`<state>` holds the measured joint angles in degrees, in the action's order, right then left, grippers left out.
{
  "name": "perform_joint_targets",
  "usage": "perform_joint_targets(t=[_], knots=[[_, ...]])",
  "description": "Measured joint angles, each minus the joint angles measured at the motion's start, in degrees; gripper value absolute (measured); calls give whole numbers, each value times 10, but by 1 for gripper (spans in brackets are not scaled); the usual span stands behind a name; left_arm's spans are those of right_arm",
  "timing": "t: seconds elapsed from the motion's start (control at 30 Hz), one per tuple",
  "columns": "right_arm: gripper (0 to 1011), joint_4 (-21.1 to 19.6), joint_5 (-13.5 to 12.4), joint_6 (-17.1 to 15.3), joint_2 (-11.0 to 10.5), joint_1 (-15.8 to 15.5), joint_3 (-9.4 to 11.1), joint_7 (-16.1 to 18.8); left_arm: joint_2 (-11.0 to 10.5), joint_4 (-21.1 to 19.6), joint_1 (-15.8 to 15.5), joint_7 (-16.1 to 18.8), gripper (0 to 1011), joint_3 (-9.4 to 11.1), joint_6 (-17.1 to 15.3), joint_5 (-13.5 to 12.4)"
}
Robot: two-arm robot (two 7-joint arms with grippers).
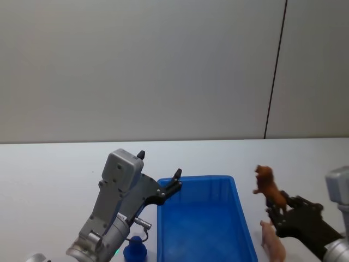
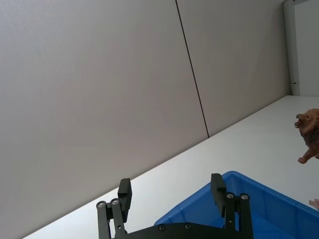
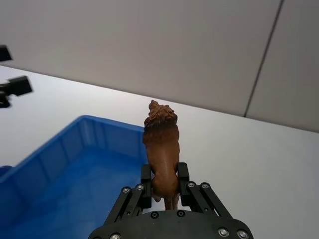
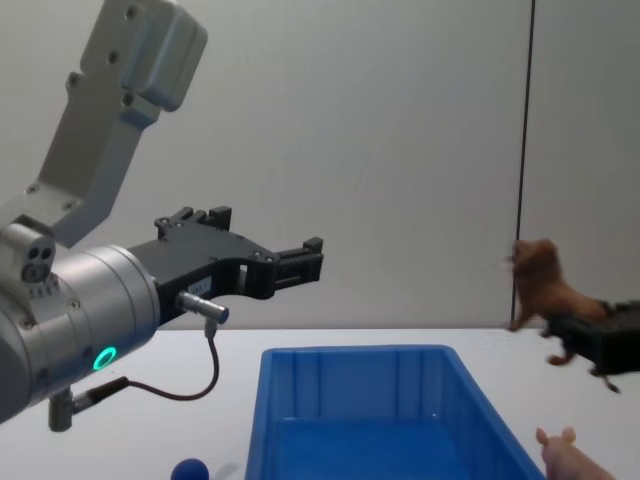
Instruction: Pick up the two dolls from the table and place them into the box.
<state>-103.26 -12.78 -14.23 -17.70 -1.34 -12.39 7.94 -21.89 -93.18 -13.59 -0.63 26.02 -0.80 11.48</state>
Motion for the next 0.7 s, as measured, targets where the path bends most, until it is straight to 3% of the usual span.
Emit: perform_joint_targets(t=[0.43,0.7], knots=[[307,30,20,8,35,41,-29,88,0,0,0,0,1001,0,0,0],[561,52,28,6,50,57,-39,103,0,0,0,0,1001,0,0,0]])
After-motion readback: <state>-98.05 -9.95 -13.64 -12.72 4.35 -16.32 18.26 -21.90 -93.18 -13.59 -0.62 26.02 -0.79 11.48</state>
